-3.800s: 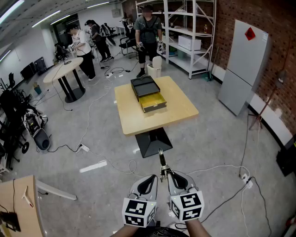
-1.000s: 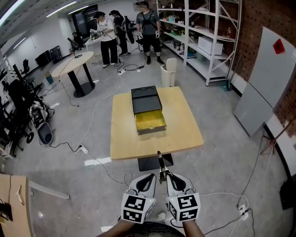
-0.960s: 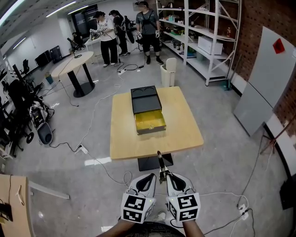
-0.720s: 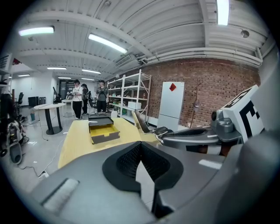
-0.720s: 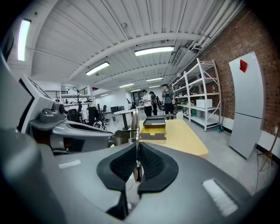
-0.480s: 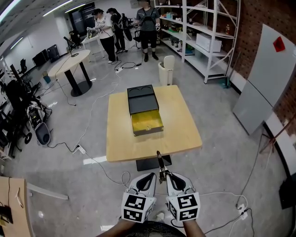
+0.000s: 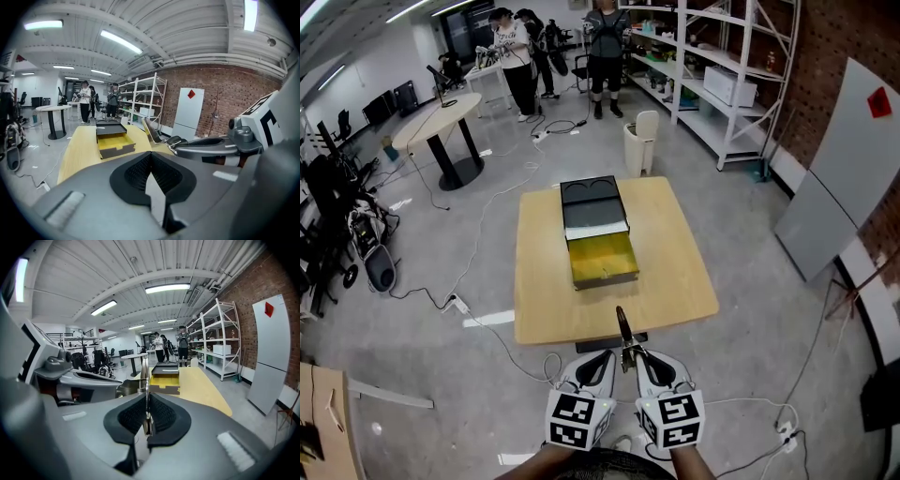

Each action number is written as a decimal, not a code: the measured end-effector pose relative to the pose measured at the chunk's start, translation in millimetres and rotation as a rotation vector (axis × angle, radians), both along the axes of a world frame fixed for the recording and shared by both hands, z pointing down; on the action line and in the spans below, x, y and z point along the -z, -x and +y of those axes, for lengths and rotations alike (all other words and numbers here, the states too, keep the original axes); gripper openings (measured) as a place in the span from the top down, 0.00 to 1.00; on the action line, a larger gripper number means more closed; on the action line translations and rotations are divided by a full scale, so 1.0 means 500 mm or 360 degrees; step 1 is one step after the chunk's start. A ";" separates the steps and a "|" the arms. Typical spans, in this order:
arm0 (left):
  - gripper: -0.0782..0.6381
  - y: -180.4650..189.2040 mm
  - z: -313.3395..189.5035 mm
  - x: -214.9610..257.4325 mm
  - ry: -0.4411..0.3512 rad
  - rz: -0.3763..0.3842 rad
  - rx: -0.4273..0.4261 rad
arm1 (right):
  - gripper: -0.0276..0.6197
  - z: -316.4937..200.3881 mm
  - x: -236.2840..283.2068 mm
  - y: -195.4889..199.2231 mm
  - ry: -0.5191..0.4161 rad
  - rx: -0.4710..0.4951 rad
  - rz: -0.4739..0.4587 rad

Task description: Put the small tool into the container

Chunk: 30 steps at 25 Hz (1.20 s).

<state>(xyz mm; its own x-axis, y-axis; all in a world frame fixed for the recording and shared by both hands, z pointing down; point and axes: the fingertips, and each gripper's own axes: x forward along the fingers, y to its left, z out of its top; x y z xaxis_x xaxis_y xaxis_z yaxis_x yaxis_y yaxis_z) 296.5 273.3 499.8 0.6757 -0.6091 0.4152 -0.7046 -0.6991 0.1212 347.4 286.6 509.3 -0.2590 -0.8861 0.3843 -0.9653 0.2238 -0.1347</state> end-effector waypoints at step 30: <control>0.89 0.905 -1.418 0.008 0.0070 0.0164 -0.0121 | 0.94 -1.394 0.007 0.919 0.0119 -0.0075 0.0247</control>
<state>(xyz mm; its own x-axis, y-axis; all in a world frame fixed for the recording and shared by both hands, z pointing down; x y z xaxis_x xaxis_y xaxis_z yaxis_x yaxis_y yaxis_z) -155.9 -435.9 495.8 0.7595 -0.5374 0.3666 -0.6323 -0.7424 0.2217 -111.9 -410.2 506.0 -0.1504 -0.8632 0.4819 -0.9850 0.1726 0.0018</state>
